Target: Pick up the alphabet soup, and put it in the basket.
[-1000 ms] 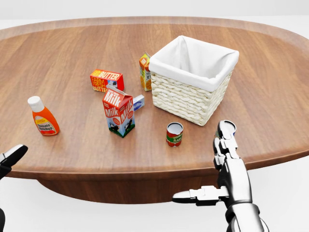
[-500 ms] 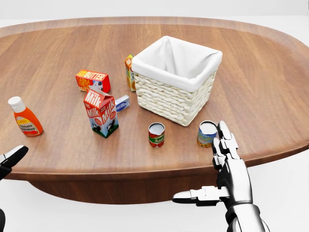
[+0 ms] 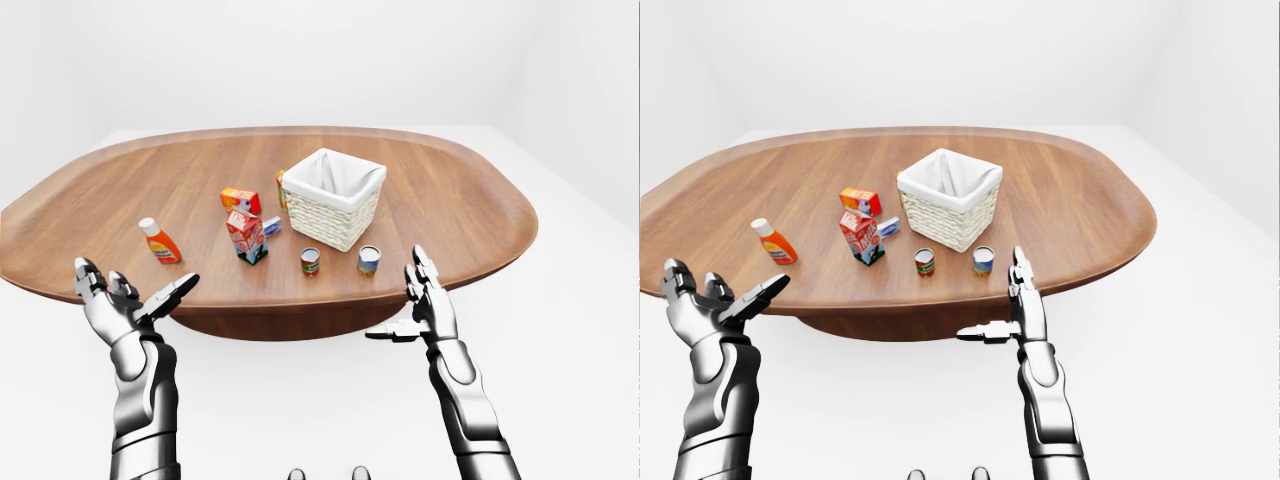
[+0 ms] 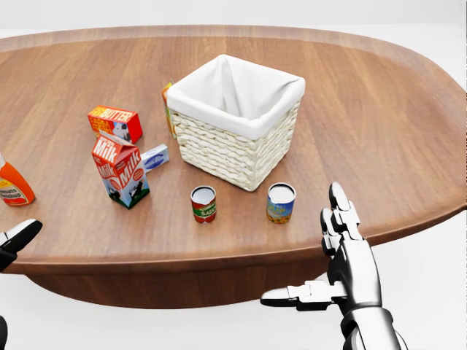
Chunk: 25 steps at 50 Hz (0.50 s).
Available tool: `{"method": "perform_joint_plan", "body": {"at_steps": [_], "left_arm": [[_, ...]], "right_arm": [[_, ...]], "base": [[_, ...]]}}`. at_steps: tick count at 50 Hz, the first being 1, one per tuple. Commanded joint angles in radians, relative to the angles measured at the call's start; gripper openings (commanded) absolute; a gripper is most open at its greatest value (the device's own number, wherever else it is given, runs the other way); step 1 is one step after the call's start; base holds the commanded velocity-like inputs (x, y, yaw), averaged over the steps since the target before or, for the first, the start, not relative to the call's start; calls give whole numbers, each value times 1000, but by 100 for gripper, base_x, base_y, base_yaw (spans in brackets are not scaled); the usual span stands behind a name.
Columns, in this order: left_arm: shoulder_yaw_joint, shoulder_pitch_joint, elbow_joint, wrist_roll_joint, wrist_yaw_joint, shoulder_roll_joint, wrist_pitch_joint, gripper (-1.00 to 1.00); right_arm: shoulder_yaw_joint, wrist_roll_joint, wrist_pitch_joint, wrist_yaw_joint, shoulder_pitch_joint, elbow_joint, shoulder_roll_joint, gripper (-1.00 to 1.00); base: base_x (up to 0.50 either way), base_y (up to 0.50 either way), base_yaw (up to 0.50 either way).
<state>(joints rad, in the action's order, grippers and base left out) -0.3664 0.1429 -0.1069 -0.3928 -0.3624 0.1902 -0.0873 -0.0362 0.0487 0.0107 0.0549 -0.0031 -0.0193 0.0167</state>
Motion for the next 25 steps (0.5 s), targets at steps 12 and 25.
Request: {"method": "perform_joint_plan", "body": {"at_steps": [12,25], "left_arm": [[2,6,-21,3,2,2,0,100],[2,1,-6,4,-3,1,0,100]], "right_arm": [[-1,-14,10,-8,-5,-16,2,100],[4,-19,-16,-14,5,15,-2,100]], "base": [[0,-15,0],[0,0,0]]}}
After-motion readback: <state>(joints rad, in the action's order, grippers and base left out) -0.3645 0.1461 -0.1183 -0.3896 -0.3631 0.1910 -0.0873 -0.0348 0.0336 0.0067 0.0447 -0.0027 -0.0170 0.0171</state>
